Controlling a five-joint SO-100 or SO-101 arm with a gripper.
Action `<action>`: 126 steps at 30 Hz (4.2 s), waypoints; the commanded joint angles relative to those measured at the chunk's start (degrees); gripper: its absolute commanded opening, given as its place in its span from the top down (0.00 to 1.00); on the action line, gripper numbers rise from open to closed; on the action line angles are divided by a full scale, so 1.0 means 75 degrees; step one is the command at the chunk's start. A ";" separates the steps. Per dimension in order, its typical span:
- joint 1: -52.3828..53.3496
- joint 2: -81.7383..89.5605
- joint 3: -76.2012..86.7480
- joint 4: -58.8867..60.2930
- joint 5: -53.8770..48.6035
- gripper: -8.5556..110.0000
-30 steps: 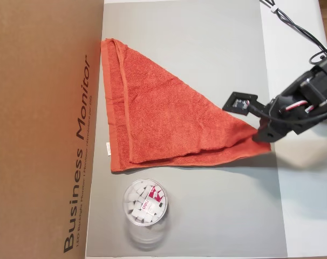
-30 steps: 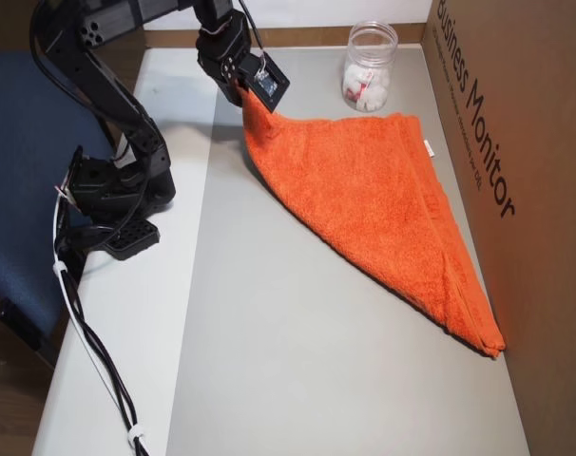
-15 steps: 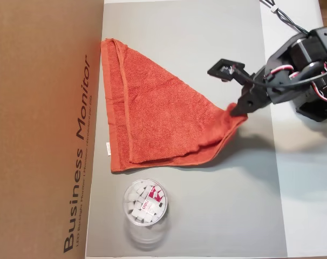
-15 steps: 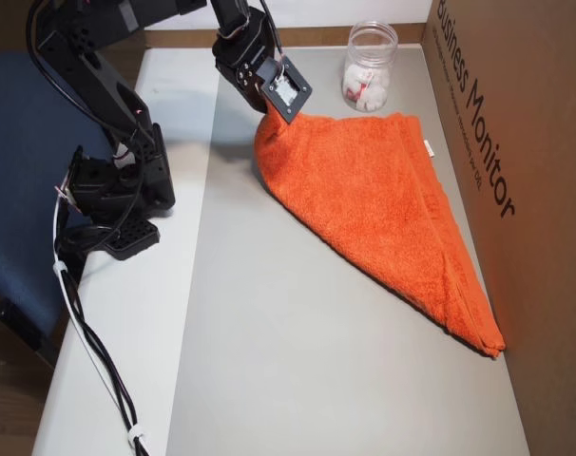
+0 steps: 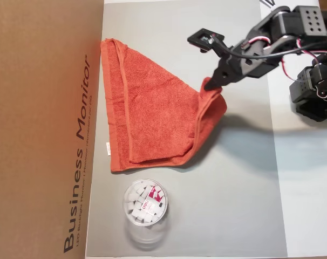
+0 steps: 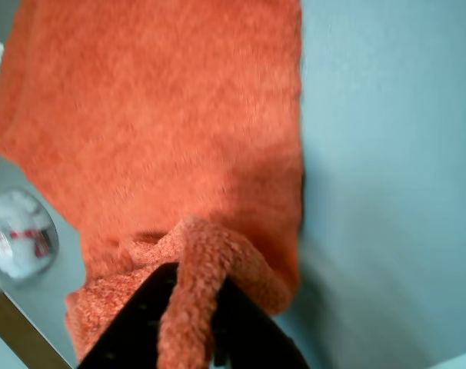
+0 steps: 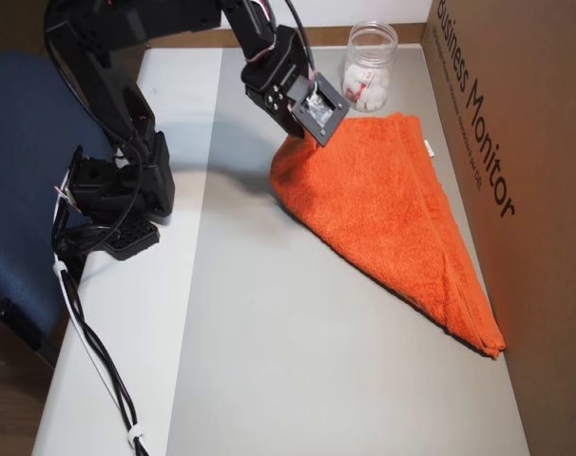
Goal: Fold the blanket.
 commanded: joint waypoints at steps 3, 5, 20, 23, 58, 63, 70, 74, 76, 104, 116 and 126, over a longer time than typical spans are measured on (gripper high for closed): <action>0.0434 -0.0914 -0.1582 -0.0129 -0.0246 0.93; 0.0551 -0.1277 -0.2039 -0.0129 -0.0387 0.93; 0.1125 -0.3656 -0.5074 -0.0187 -0.0480 0.93; 0.1301 -0.4020 -0.5309 -0.0562 -0.0457 0.93; 0.1969 -0.6199 -0.7582 -0.3129 -0.0129 0.93; 0.2145 -0.6609 -0.8016 -0.3258 -0.0047 0.93; 0.2227 -0.7148 -0.8437 -0.3879 0.0375 0.93; 0.2309 -0.7441 -0.8473 -0.4488 0.0562 0.93; 0.2379 -0.7594 -0.8473 -0.4840 0.0891 0.93; 0.3316 -0.9785 -0.8484 -0.7266 0.3867 0.93; 0.3445 -1.0020 -0.8484 -0.7242 0.3867 0.93; 0.3551 -1.0020 -0.8473 -0.7301 0.3891 0.92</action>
